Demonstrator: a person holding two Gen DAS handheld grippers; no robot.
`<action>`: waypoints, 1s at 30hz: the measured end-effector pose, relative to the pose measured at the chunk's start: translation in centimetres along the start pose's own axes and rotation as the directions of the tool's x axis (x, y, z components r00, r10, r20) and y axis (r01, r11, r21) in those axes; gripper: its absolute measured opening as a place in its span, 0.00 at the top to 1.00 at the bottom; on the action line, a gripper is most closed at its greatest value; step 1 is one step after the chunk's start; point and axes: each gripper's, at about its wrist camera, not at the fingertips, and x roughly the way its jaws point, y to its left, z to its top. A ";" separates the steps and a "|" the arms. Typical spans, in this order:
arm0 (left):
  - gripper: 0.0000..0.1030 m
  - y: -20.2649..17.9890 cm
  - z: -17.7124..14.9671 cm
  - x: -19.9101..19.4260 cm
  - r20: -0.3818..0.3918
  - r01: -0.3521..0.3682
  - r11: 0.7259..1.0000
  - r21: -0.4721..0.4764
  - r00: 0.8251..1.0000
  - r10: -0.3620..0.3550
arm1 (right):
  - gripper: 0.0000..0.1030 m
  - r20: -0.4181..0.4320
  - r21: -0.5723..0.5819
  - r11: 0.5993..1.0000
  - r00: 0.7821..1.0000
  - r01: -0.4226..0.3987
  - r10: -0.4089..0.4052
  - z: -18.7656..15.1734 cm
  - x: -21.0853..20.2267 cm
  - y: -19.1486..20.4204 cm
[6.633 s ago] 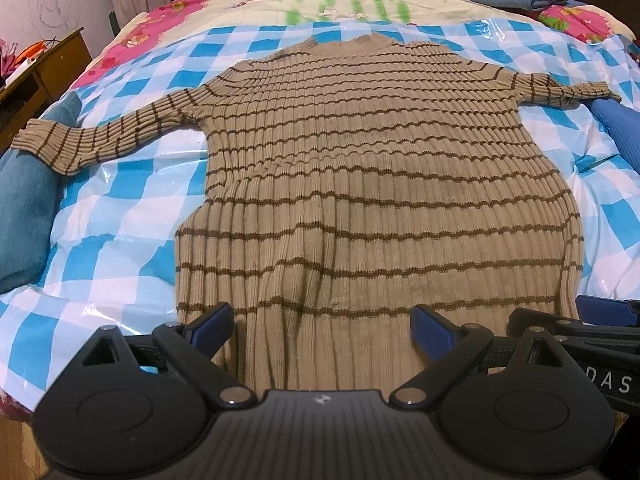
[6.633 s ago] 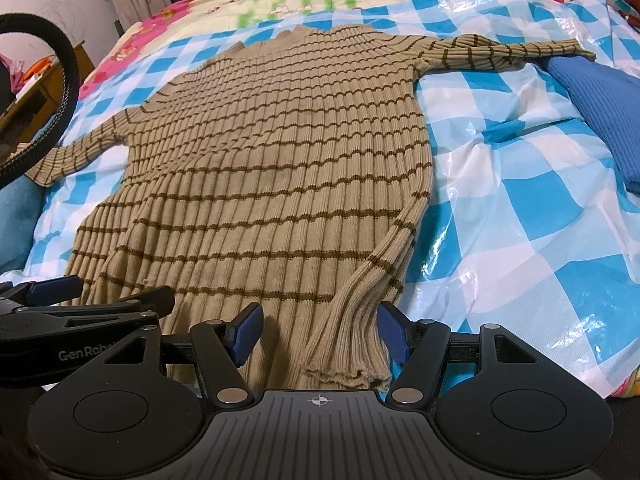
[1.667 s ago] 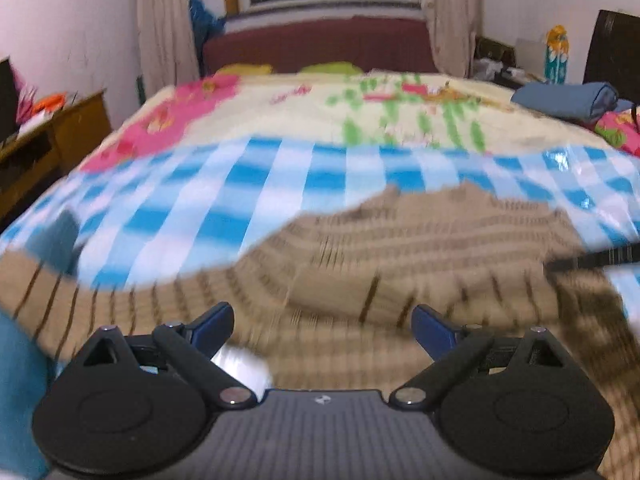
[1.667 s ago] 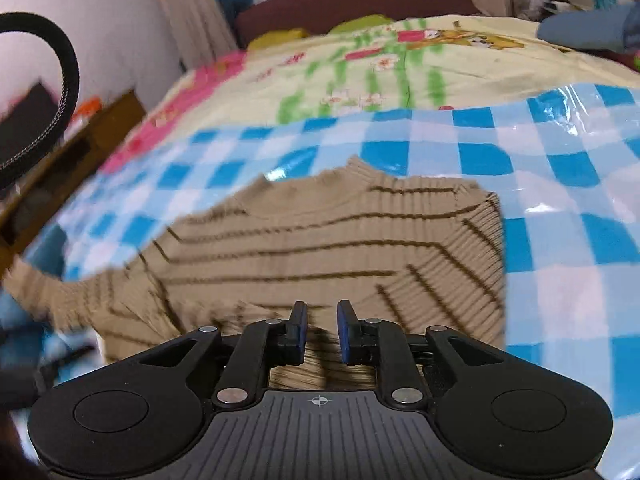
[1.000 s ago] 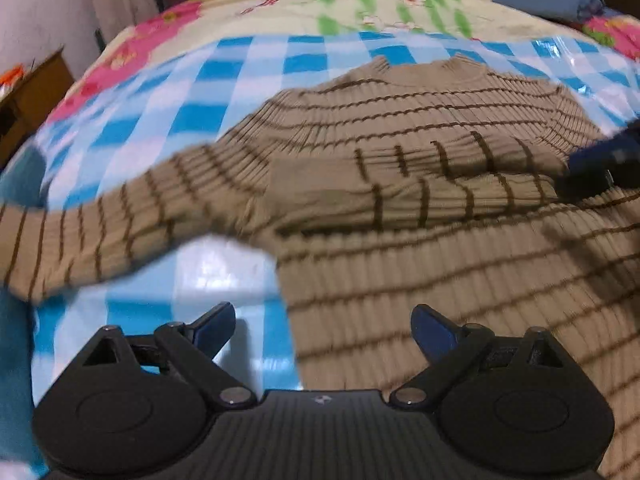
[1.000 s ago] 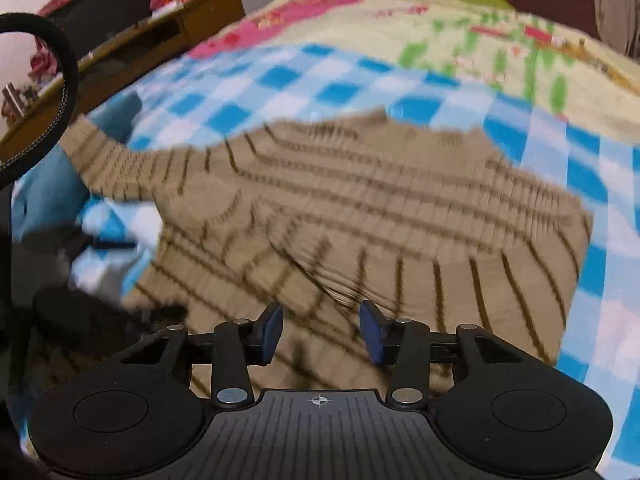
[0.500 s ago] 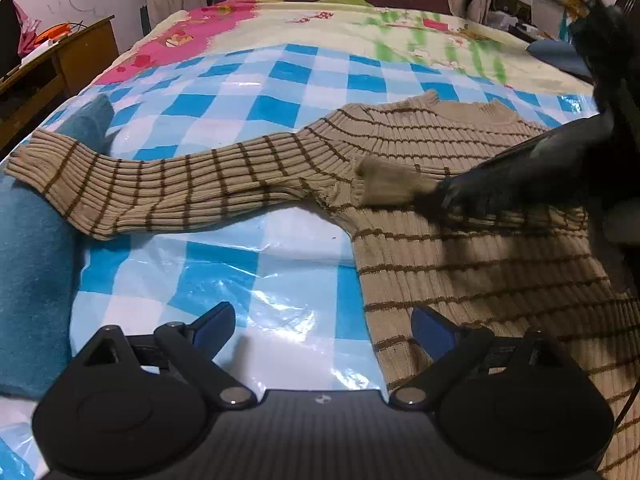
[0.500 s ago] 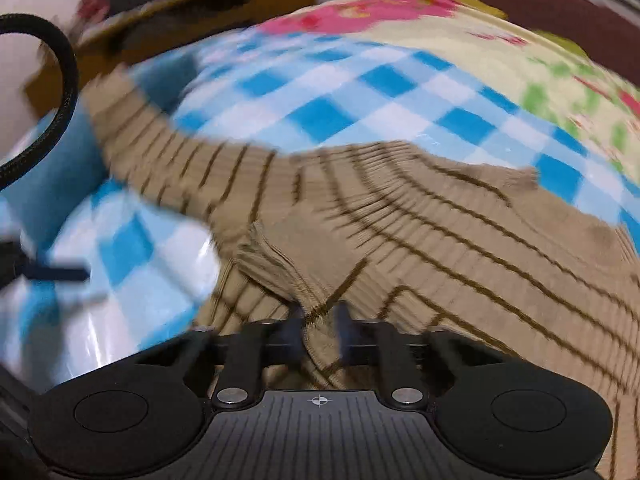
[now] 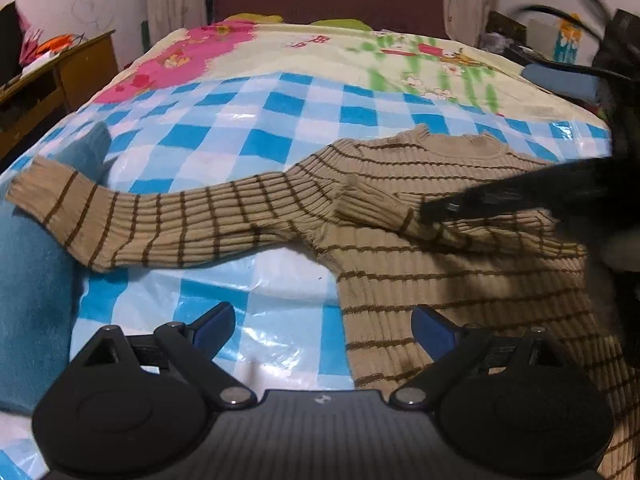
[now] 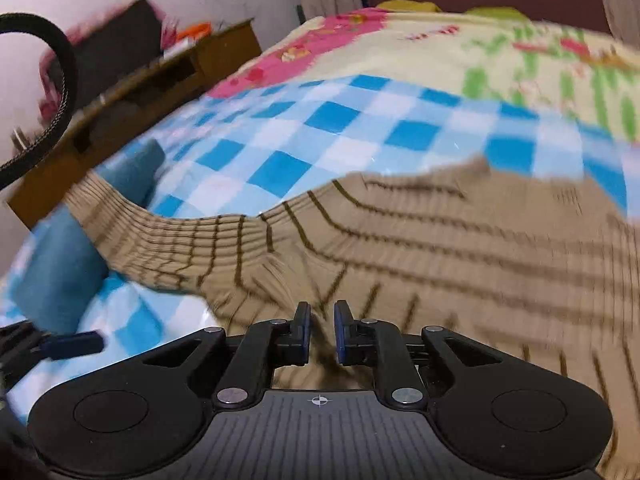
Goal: Fold small clothes
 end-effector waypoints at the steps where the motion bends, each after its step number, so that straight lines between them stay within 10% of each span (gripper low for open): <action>1: 0.03 -0.3 0.2 0.1 0.004 0.002 1.000 0.013 1.000 -0.002 | 0.84 0.016 0.026 1.000 1.000 -0.004 0.004 -0.5 -1.4 -1.2; 5: 0.03 -2.3 2.2 1.3 0.047 0.019 0.998 0.060 0.999 -0.022 | 0.75 0.062 0.089 0.986 0.988 0.139 -0.145 -0.9 -6.2 -6.2; 9: 0.03 -4.3 4.4 3.3 0.091 0.028 0.997 0.078 0.995 -0.035 | 0.72 -0.002 0.225 0.899 0.923 0.374 -0.384 -1.1 -7.3 -12.0; 25: 0.03 -6.4 4.3 9.4 0.020 -0.030 0.991 0.128 0.999 0.028 | 0.62 -0.097 0.347 0.834 0.901 0.429 -0.422 0.4 -3.3 -16.3; 30: 0.03 -6.2 4.7 8.8 0.048 -0.064 0.989 0.135 0.997 0.058 | 0.94 -0.072 0.364 0.817 0.888 0.447 -0.455 0.4 -4.2 -17.3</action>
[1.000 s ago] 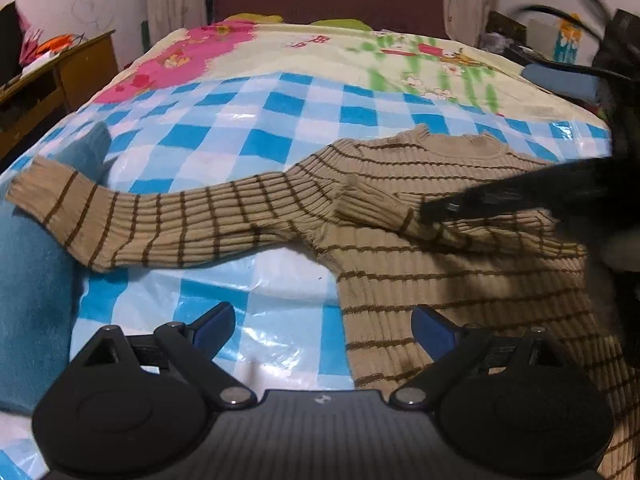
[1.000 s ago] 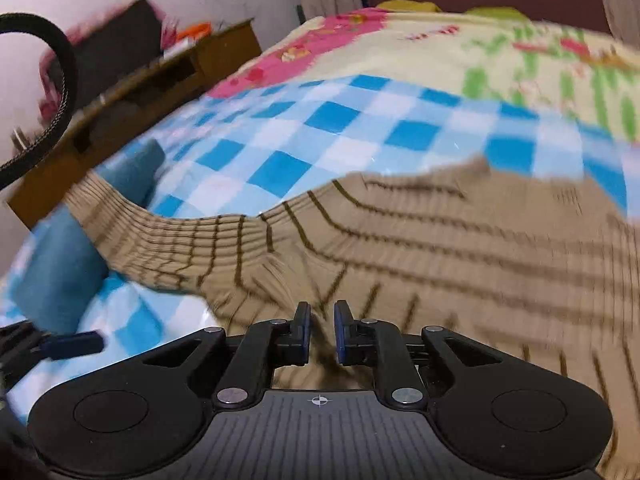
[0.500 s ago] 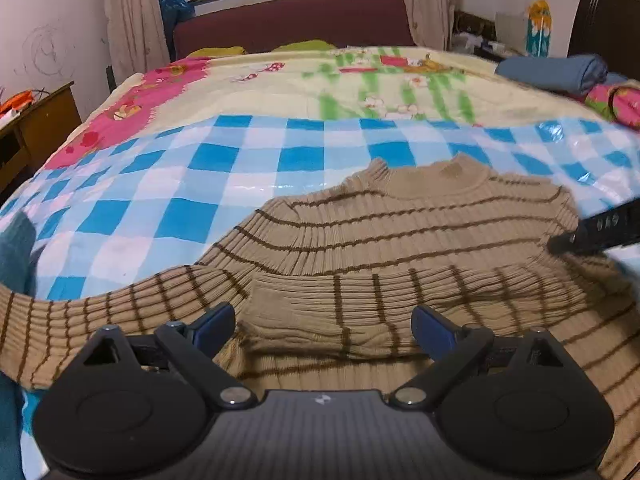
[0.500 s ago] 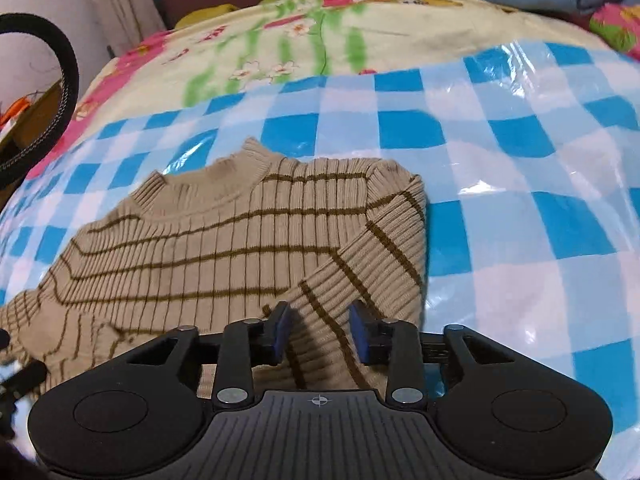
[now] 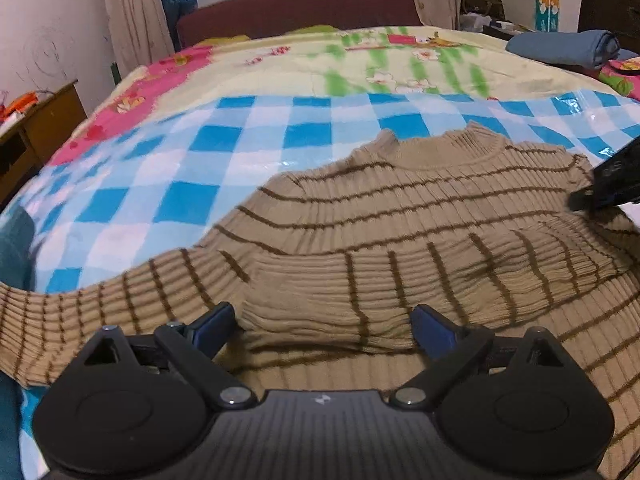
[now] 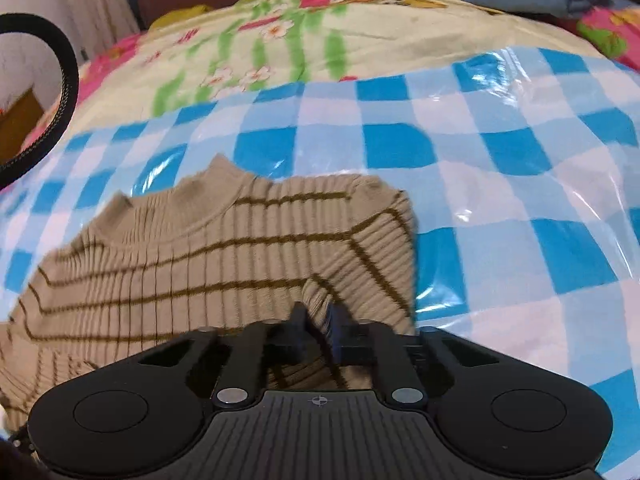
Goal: Fold small clothes
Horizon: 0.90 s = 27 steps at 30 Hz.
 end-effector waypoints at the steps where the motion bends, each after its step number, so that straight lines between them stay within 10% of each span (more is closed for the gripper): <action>1: 0.03 0.2 0.1 -0.1 0.012 -0.018 1.000 -0.007 1.000 0.018 | 0.94 0.016 0.018 1.000 1.000 0.003 -0.004 0.1 -0.3 -0.6; 6: 0.02 0.4 0.2 1.4 -0.039 -0.040 0.999 -0.006 0.998 0.040 | 0.94 0.076 0.133 0.991 0.997 -0.012 0.002 0.9 -1.0 -3.1; 15: 0.01 2.0 -0.8 0.3 -0.019 -0.103 0.994 -0.033 0.995 0.102 | 0.84 0.166 -0.048 0.997 0.984 0.068 -0.059 -0.8 -4.1 0.0; 20: 0.02 4.3 -1.7 -1.1 -0.046 -0.129 0.984 -0.122 0.991 0.124 | 0.84 0.143 -0.266 0.954 0.973 -0.141 0.183 -4.0 -5.6 5.3; 27: 0.02 7.6 -5.3 -5.9 -0.054 -0.106 0.974 -0.198 0.994 0.098 | 0.75 -0.015 -0.528 0.774 0.915 -0.349 0.403 -8.3 -3.6 15.6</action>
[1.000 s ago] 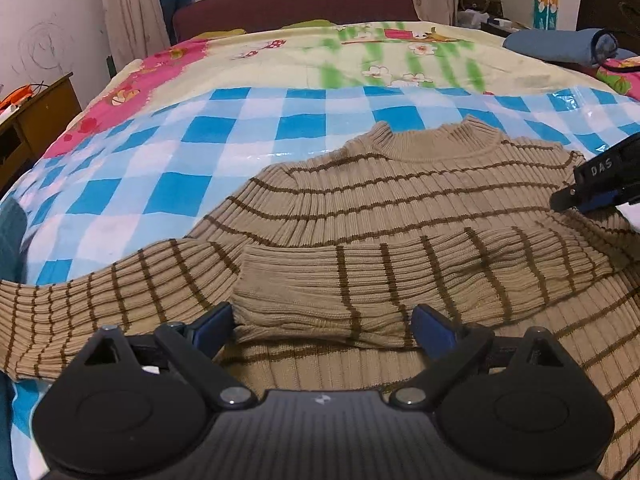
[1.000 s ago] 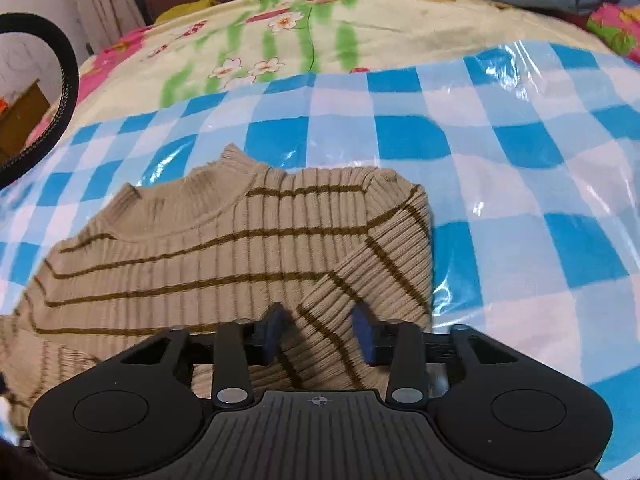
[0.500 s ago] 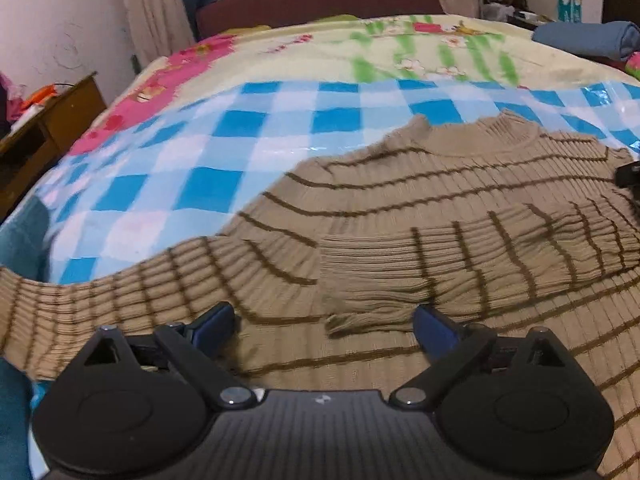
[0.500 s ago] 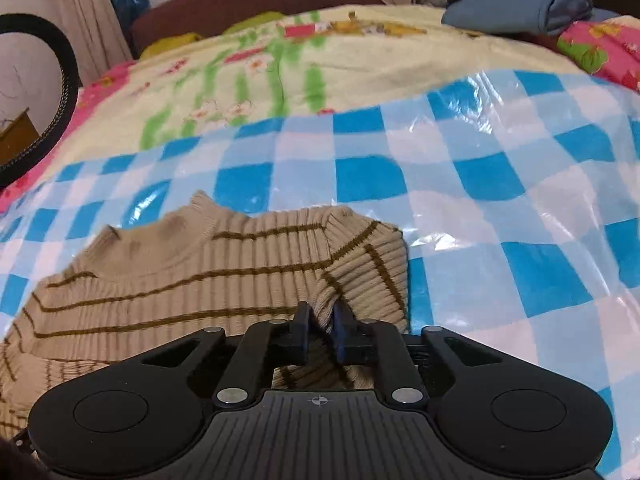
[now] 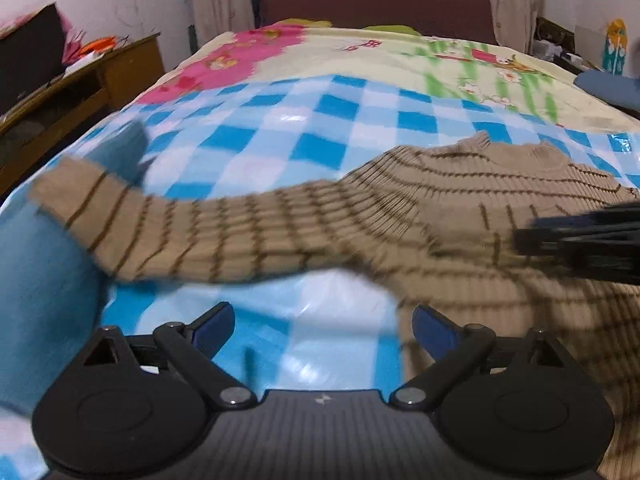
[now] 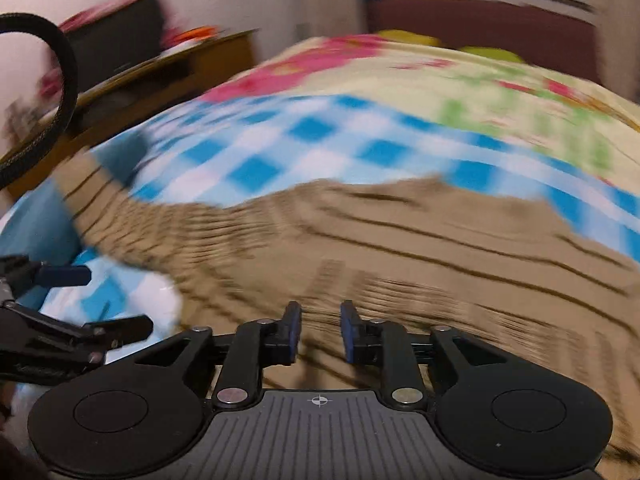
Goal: Fold small clothes
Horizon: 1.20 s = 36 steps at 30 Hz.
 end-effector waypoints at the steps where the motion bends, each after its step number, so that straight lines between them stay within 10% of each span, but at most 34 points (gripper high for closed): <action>1: 0.02 0.6 -0.4 -0.3 -0.010 0.003 1.000 -0.013 1.000 -0.003 | 0.75 -0.006 -0.031 0.999 1.000 -0.016 0.016 0.2 1.0 1.0; 8: 0.02 3.1 -1.6 -1.0 -0.010 0.041 0.997 -0.059 0.999 -0.041 | 0.89 -0.086 -0.077 0.995 0.994 0.064 -0.071 1.3 4.4 3.5; 19: 0.02 6.5 -2.0 -2.9 0.066 0.067 0.994 -0.088 0.996 -0.061 | 0.85 -0.096 -0.239 0.959 0.979 0.154 -0.181 2.7 3.8 7.7; 24: 0.02 9.3 -2.7 -3.7 0.077 0.048 0.991 -0.122 0.996 -0.038 | 0.71 -0.025 -0.245 0.969 1.000 -0.011 0.005 6.6 2.3 12.9; 30: 0.02 12.4 -3.9 -4.8 0.085 -0.010 0.986 -0.168 0.996 0.025 | 0.68 -0.048 -0.283 0.918 0.960 -0.279 0.277 11.5 5.8 22.5; 36: 0.02 14.3 -4.7 -4.5 0.077 -0.048 0.979 -0.196 0.995 0.064 | 0.59 -0.056 -0.302 0.902 0.950 -0.309 0.307 13.2 10.4 29.1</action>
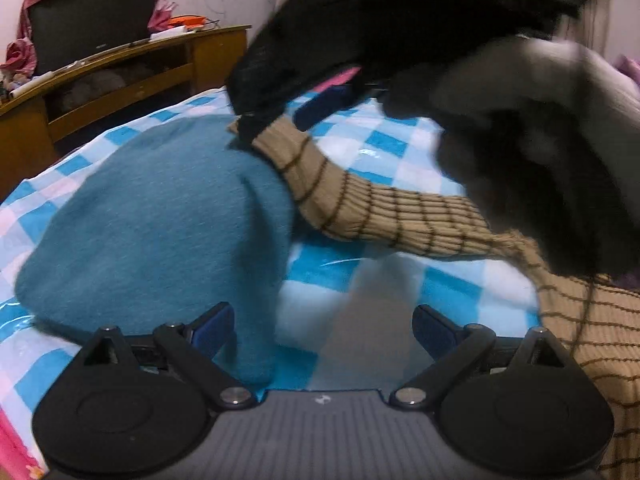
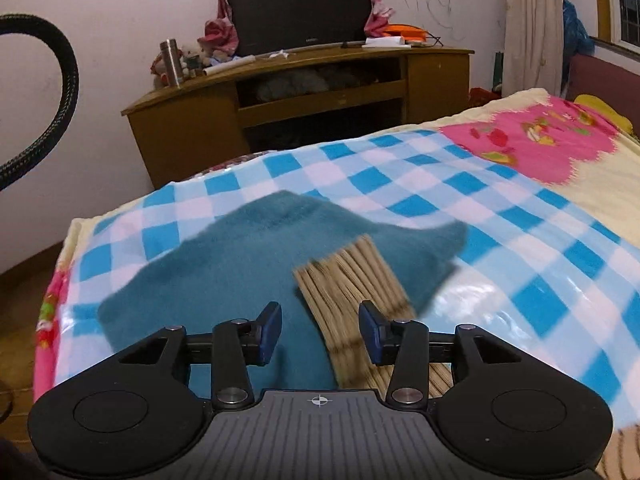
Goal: Fold small clothes
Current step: 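Grasp the other sleeve cuff lying on the teal cushion with the right tool, then fold the held sleeve across the sweater body and open the right tool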
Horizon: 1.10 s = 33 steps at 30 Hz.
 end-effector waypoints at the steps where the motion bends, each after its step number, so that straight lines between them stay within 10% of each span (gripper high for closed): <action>1: 0.02 0.3 -0.1 0.1 -0.005 -0.003 1.000 -0.005 1.000 0.003 | 0.59 -0.006 0.000 1.000 1.000 0.001 -0.001 0.2 0.9 0.4; 4: 0.02 1.0 -0.3 0.1 -0.018 -0.009 1.000 -0.019 1.000 0.008 | 0.67 -0.020 -0.008 0.997 0.997 0.071 -0.071 0.2 2.8 1.0; 7: 0.02 1.0 -0.5 -0.1 -0.025 -0.006 1.000 -0.030 1.000 0.005 | 0.98 -0.011 0.056 0.994 0.996 0.089 -0.088 0.1 1.9 -0.2; 17: 0.02 -4.2 1.7 -1.3 0.033 0.044 0.996 0.081 0.998 -0.047 | 0.98 0.234 0.370 0.925 0.955 0.085 -0.181 -1.6 -14.0 -10.0; 29: 0.02 -17.7 4.1 -1.2 0.063 0.225 0.929 0.295 0.965 -0.254 | 0.98 0.230 0.725 0.646 0.800 0.239 -0.554 -16.9 -34.7 -22.7; 33: 0.02 -20.9 3.5 0.5 -0.004 0.265 0.908 0.323 0.960 -0.279 | 0.98 0.102 0.805 0.528 0.813 0.271 -0.573 -25.0 -34.8 -25.8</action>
